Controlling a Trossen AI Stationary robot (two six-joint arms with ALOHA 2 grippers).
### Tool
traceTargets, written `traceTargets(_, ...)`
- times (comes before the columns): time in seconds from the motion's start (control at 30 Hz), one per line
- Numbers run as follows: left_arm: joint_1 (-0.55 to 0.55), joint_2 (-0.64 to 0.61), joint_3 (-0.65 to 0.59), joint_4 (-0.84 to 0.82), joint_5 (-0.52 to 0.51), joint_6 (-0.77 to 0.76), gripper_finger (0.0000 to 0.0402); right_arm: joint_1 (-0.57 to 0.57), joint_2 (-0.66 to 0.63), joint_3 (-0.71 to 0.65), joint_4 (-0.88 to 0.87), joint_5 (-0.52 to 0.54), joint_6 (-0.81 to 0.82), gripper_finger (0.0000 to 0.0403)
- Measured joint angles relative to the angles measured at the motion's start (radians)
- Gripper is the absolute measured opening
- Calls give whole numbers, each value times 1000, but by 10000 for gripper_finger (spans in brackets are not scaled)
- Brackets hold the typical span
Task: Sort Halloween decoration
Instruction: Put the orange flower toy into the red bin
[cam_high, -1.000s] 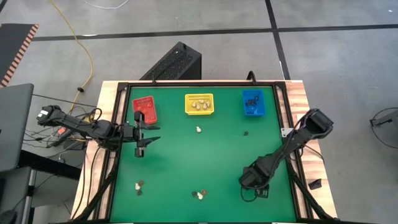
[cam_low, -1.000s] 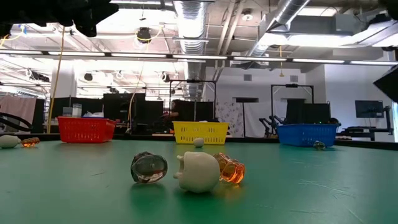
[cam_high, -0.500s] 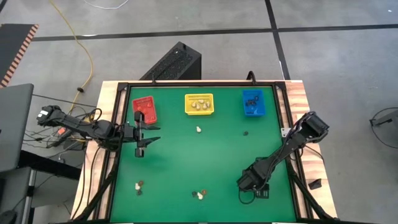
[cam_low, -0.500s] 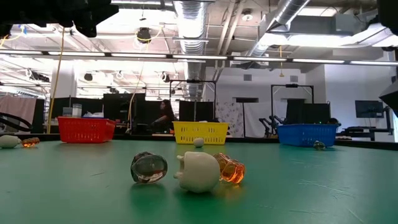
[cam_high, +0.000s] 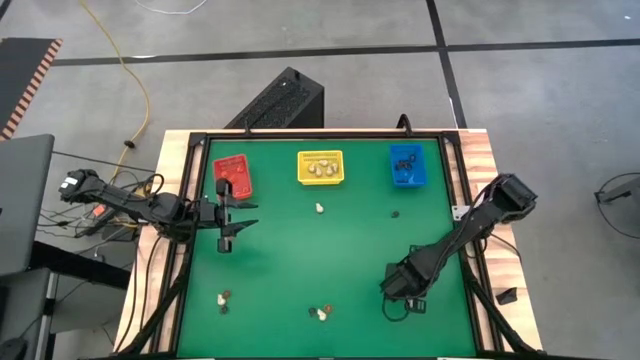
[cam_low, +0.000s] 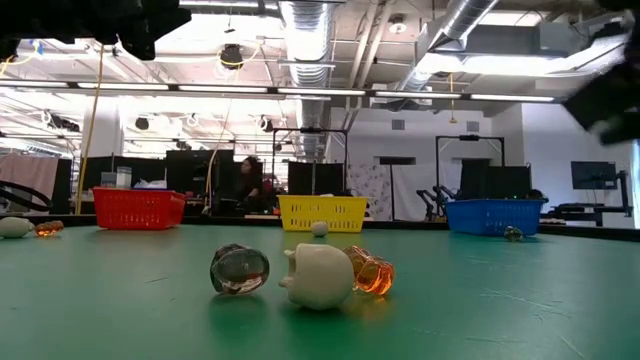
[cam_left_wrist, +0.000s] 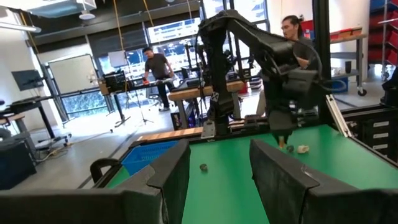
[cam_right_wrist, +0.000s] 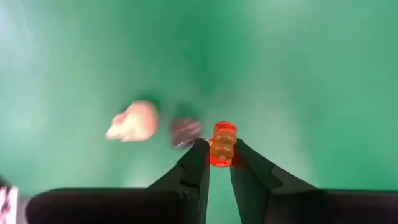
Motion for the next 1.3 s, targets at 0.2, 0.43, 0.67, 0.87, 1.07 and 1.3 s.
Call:
traceTargets(0.2, 0, 0, 0, 0, -1, 0, 158, -113, -44, 61, 33, 278, -86, 85)
traceTargets(0.43, 0, 0, 0, 0, -16, 21, 158, -339, -11, 79, 606, 525, -490, 85)
traceTargets(0.67, 0, -1, 0, 0, -64, 39, 158, -573, 229, 98, 1530, 349, -828, 86)
traceTargets(0.87, 0, -3, 0, -6, -141, 56, 158, -698, 532, 427, 1678, 176, -853, 86)
traceTargets(1.07, -1, -59, 0, -36, -141, 72, 158, -757, 787, 849, 1464, 156, -854, 86)
traceTargets(1.3, -1, -133, 0, -112, -131, 63, 158, -792, 980, 1173, 1366, 91, -799, 87)
